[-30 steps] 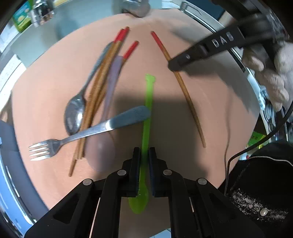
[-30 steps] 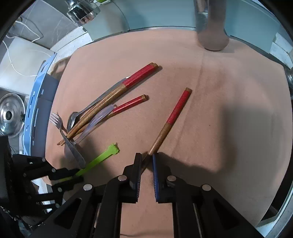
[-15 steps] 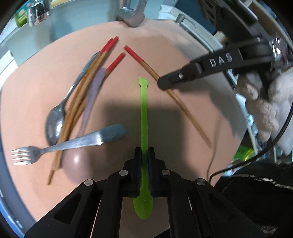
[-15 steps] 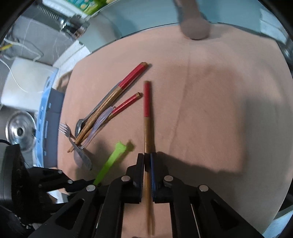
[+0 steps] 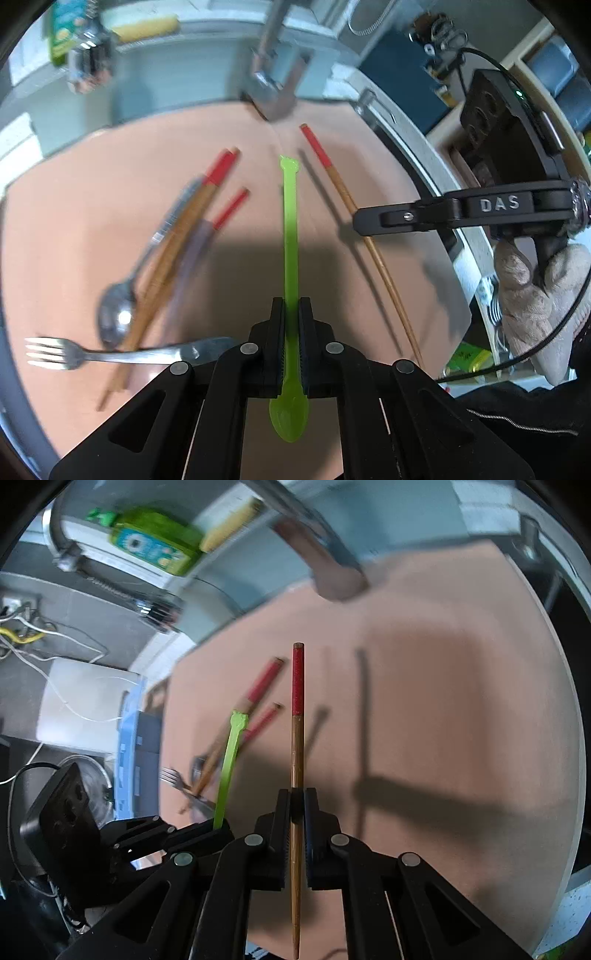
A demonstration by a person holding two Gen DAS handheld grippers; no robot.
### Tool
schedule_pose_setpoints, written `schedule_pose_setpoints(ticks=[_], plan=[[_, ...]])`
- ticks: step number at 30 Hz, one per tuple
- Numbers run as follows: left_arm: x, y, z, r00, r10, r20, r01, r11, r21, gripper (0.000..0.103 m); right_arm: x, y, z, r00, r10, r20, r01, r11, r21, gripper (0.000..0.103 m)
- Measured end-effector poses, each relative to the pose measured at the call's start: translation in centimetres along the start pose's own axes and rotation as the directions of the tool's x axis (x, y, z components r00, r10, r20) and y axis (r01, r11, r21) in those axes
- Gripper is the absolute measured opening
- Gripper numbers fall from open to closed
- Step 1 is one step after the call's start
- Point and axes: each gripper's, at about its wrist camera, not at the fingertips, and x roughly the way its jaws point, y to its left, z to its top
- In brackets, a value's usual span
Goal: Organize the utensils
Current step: 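Carry the green spoon with the left tool while the right tool carries the chopstick to the basket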
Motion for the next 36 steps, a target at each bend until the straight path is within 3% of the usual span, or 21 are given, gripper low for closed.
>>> schedule_pose_setpoints(ticks=[8, 18, 29, 36], plan=[[-5.9, 4.4, -1.3, 0.991, 0.085, 0.099, -0.077, 0.994, -0.082, 0.005, 1.1, 8.1, 1.7, 0.997, 0.068, 0.03, -0.064, 0.99, -0.122, 0.006], [-13.6, 12.4, -5.2, 0.96, 0.222, 0.171, -0.175, 0.951, -0.253, 0.005, 6.2, 19.1, 1.9, 0.988, 0.149, -0.044, -0.155, 0.955, -0.253, 0.006], [-17.3, 20.0, -10.1, 0.931, 0.336, 0.145, -0.252, 0.875, -0.413, 0.005, 14.4, 28.6, 0.8, 0.968, 0.171, -0.183, -0.219, 0.932, -0.288, 0.006], [-17.4, 23.4, -12.1, 0.933, 0.338, 0.122, -0.243, 0.843, -0.479, 0.005, 19.2, 31.4, -0.5, 0.959, 0.153, -0.239, -0.215, 0.941, -0.261, 0.006]])
